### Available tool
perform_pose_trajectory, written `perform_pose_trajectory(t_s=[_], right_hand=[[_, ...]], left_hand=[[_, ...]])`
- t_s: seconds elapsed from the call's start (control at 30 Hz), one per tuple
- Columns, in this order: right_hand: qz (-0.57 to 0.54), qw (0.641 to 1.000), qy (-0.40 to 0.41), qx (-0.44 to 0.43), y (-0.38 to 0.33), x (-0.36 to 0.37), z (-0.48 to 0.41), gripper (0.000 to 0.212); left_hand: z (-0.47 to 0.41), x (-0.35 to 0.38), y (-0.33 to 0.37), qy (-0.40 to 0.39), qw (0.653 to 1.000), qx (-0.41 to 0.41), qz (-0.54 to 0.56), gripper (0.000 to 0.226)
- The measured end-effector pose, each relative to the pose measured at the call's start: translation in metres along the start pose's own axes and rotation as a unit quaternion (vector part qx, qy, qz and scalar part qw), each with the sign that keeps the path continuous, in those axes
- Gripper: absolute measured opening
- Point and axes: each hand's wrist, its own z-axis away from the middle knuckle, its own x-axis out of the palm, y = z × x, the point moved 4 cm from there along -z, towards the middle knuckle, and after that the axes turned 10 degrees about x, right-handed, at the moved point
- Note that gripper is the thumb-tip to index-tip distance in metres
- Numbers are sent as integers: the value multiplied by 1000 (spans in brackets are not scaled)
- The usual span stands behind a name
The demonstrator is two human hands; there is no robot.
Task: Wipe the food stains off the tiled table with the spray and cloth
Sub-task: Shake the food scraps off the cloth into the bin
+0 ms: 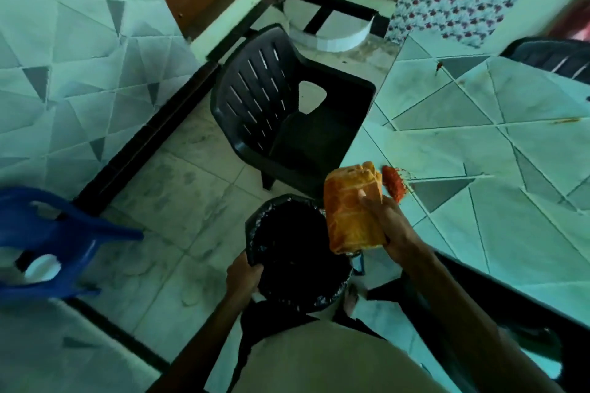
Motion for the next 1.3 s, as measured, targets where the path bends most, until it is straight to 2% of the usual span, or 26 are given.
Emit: perform_pose_trajectory(t_s=[0.07,0.13,0.2,0.3,0.33,0.4,0.47,0.5,0.57,0.67,0.77,0.87,1.07,1.2,1.3], right_hand=[[27,999,-8,-16,-18,-26,-1,28],[70,997,5,-35,-36,-50,-5,37],[126,990,20,-66,-59,-76,-10,35],[211,966,85,-119,-96,-114,-28,32],[264,947,120,-141,-109,-126,-37,29],[391,880,193,-187,-131,-140,-55,35],[492,815,232,-198,-144,-144,-70,39],[532,785,245,-202,-148,-145,-77,34],[596,727,250,-230,-146,-145,-96,20],[665,681,216,-216,-128,-141,-125,33],[694,671,184,-185,-110,-134,-139,46],[702,671,160,-180,-100,-129,-140,49],[712,671,134,-157,-66,-123,-118,55],[704,681,124,-156,-37,-106,-96,54],[689,696,110,-167,-16,-88,-75,50]], left_hand=[[19,25,9,9,1000,-13,26,58],[33,45,18,23,999,-13,45,52],[45,66,25,35,998,-15,52,51],[57,87,36,42,997,-24,67,51],[56,96,37,42,997,-23,66,51],[55,105,41,45,997,-26,59,59],[53,110,43,51,997,-30,55,69],[55,112,47,56,997,-34,51,68],[55,117,50,62,997,-33,36,65],[55,121,47,71,996,-39,35,66],[59,124,51,72,996,-47,34,60],[61,125,53,71,995,-61,40,47],[47,131,31,63,994,-68,51,44],[53,126,40,63,995,-51,54,32],[49,126,40,62,996,-50,46,39]])
